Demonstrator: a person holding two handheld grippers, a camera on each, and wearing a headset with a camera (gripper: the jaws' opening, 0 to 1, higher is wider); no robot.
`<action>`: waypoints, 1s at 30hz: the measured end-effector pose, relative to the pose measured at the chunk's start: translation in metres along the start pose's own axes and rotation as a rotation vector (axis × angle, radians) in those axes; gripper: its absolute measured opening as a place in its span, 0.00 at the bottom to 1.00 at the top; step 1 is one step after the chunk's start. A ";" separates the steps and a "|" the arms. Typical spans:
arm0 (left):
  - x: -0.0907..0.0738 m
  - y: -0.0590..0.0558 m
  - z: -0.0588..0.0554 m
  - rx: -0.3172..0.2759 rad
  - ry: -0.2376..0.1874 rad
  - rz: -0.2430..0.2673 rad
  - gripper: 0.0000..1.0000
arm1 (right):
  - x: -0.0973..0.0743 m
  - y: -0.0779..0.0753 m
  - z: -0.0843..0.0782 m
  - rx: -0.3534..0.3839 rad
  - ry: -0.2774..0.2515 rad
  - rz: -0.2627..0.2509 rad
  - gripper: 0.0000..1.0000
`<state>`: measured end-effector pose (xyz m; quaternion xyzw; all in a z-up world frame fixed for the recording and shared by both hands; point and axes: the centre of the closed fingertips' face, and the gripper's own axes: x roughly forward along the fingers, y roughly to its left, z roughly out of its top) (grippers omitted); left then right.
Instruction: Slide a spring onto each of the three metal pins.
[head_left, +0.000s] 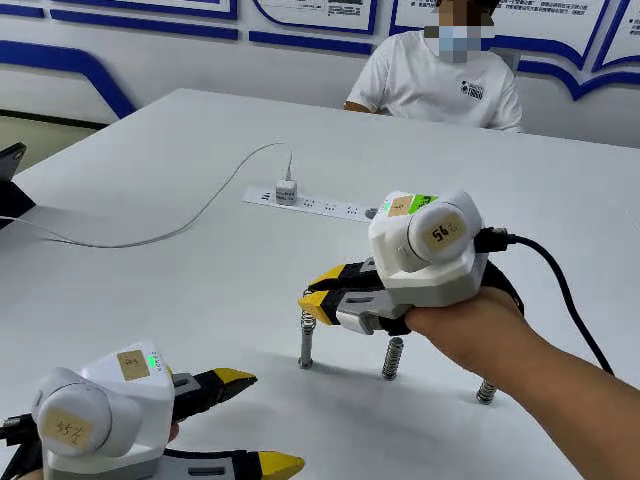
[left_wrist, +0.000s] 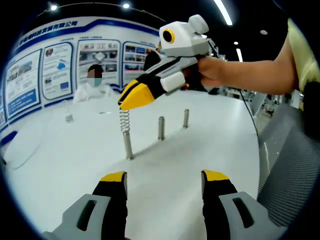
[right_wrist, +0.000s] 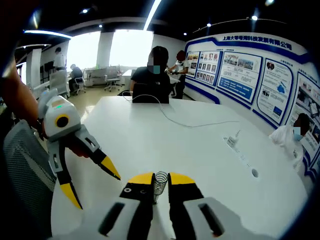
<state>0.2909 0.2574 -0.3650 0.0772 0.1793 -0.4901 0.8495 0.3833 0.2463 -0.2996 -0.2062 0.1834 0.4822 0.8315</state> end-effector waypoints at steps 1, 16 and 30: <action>0.000 0.000 0.000 0.000 0.000 0.000 0.61 | 0.000 0.000 0.000 0.000 0.000 0.001 0.12; -0.001 0.001 0.000 -0.001 0.002 -0.001 0.61 | 0.008 0.003 -0.014 0.013 0.029 0.005 0.12; 0.000 0.001 -0.002 -0.003 0.006 -0.001 0.61 | 0.018 0.008 -0.029 0.017 0.067 0.013 0.12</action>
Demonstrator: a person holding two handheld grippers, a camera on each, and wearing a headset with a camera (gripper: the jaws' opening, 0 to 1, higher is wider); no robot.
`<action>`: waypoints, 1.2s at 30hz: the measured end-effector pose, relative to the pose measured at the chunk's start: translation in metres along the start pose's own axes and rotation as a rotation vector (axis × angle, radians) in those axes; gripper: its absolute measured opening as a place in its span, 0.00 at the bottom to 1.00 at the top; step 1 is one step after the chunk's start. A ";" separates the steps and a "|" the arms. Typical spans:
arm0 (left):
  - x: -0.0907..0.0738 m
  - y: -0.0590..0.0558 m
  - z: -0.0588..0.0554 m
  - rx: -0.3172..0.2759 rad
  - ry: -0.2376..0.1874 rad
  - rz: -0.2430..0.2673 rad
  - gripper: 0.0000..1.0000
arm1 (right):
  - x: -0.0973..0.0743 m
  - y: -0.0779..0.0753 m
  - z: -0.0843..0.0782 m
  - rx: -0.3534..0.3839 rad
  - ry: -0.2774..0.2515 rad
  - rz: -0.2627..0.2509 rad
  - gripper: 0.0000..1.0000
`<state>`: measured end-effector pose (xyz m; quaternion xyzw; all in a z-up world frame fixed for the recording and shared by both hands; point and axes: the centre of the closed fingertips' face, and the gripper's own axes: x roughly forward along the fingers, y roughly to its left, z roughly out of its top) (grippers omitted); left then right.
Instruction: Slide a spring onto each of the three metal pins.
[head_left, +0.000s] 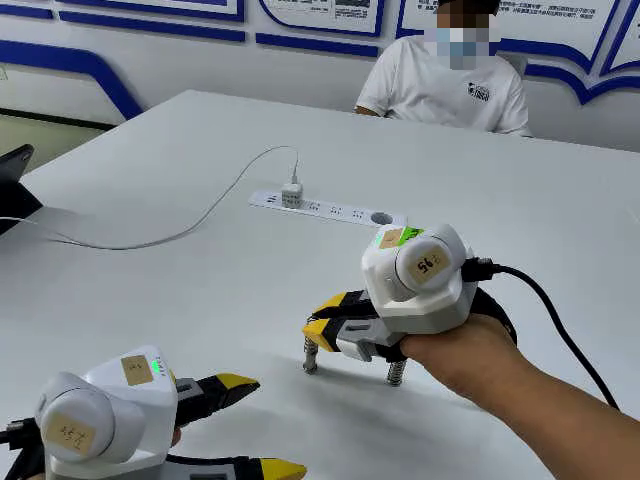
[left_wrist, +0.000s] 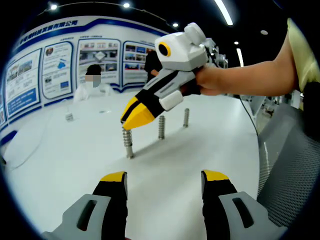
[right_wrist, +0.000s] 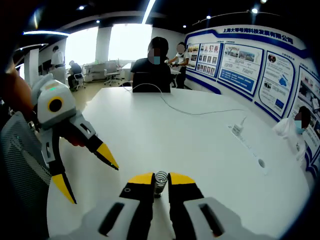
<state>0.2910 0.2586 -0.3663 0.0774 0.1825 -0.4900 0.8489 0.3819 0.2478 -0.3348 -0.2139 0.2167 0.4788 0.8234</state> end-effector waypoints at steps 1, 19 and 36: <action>0.000 0.000 0.000 0.000 0.000 0.000 0.61 | 0.001 0.000 0.000 -0.003 0.002 0.000 0.12; -0.002 0.002 -0.002 -0.007 0.001 0.008 0.61 | 0.014 0.003 -0.019 0.010 0.057 0.011 0.12; -0.001 0.004 0.000 -0.005 -0.004 0.013 0.61 | 0.007 0.005 -0.026 0.044 0.062 0.004 0.17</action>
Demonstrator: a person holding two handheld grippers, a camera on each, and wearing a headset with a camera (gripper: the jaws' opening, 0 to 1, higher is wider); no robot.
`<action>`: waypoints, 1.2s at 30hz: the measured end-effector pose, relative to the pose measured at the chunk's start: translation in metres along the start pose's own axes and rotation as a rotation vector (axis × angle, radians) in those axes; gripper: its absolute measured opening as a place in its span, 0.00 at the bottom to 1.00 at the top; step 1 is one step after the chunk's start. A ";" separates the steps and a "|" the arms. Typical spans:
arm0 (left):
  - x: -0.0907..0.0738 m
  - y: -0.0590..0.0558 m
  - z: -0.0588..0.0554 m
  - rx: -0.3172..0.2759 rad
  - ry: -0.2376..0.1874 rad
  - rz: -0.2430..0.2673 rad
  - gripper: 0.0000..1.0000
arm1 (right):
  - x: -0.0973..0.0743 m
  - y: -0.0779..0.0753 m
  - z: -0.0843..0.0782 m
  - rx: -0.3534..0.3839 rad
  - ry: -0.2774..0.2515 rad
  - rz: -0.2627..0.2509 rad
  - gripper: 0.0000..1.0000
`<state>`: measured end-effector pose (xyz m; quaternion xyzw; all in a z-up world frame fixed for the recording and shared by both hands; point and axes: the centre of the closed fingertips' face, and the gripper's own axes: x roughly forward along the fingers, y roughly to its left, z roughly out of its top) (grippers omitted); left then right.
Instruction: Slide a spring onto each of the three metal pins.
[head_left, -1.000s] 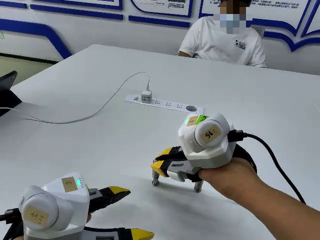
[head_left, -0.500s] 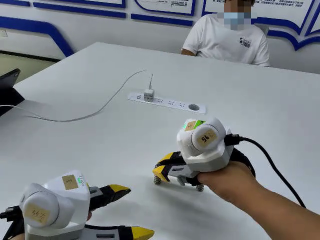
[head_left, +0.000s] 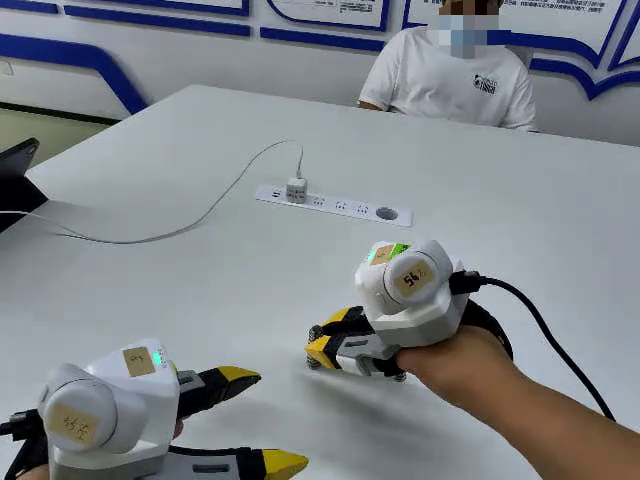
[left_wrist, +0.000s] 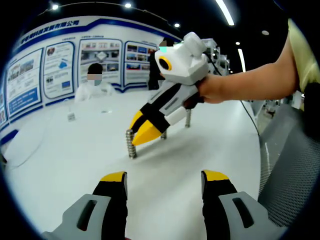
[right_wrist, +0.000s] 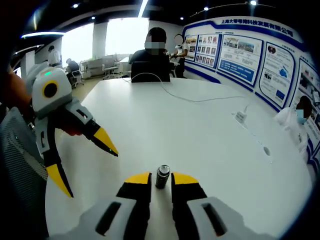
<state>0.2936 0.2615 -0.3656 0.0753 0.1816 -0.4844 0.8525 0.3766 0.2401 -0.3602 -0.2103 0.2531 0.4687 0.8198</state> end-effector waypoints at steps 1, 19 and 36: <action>0.000 0.000 0.000 0.000 0.000 0.000 0.61 | -0.001 0.000 0.000 0.002 -0.002 -0.002 0.17; 0.001 -0.001 0.005 0.007 -0.005 -0.003 0.62 | -0.040 0.017 -0.008 -0.002 -0.041 -0.011 0.22; 0.002 -0.005 0.010 0.015 -0.012 -0.013 0.63 | -0.073 0.030 -0.029 0.029 -0.052 -0.016 0.25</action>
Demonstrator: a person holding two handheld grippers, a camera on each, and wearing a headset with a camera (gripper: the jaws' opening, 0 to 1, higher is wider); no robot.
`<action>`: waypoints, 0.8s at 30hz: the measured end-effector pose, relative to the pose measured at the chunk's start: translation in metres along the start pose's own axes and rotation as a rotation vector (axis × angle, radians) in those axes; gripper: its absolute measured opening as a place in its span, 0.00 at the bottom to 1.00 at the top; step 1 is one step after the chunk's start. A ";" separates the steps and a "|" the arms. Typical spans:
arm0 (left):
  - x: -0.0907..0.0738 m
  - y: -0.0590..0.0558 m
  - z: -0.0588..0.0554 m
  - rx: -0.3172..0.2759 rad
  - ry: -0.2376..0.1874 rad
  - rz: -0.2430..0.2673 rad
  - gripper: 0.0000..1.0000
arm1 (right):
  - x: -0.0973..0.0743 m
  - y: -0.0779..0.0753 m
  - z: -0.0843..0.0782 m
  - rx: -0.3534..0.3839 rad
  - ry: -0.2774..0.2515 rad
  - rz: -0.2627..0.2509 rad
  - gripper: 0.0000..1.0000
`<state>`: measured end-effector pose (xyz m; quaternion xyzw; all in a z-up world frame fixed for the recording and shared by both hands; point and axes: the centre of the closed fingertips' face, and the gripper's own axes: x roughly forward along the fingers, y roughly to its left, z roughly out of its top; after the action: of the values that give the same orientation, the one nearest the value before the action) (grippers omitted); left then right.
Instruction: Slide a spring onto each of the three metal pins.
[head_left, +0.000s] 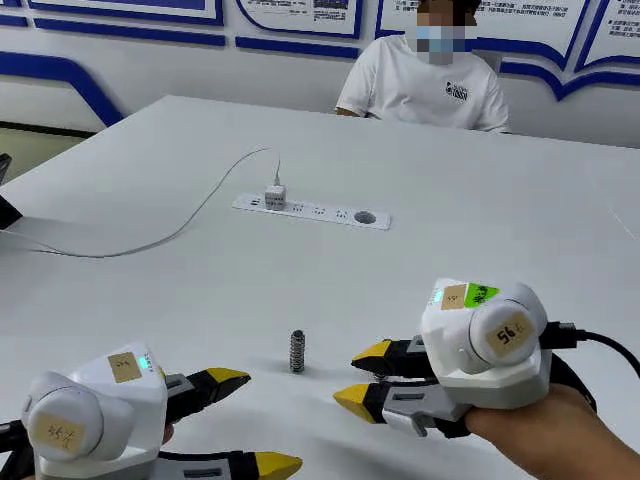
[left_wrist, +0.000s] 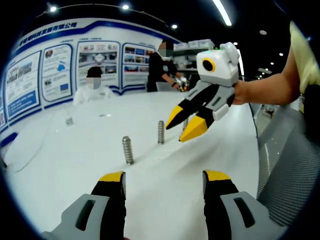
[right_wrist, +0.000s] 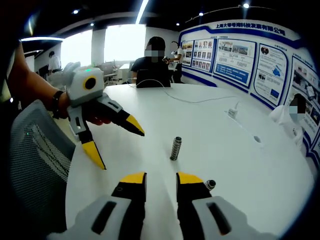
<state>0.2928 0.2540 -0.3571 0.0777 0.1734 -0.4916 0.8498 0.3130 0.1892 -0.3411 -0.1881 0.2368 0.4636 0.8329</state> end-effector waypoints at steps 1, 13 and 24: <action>0.000 0.000 0.000 0.001 0.001 -0.001 0.63 | -0.003 0.000 -0.002 0.004 0.000 -0.003 0.25; 0.002 -0.002 0.003 0.003 -0.002 -0.004 0.64 | -0.033 -0.004 -0.018 0.028 0.000 -0.038 0.26; 0.003 -0.004 0.003 0.005 0.002 -0.009 0.65 | -0.059 -0.012 -0.043 0.075 0.012 -0.090 0.27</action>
<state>0.2918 0.2484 -0.3555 0.0795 0.1733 -0.4956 0.8474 0.2873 0.1203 -0.3416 -0.1699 0.2502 0.4154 0.8579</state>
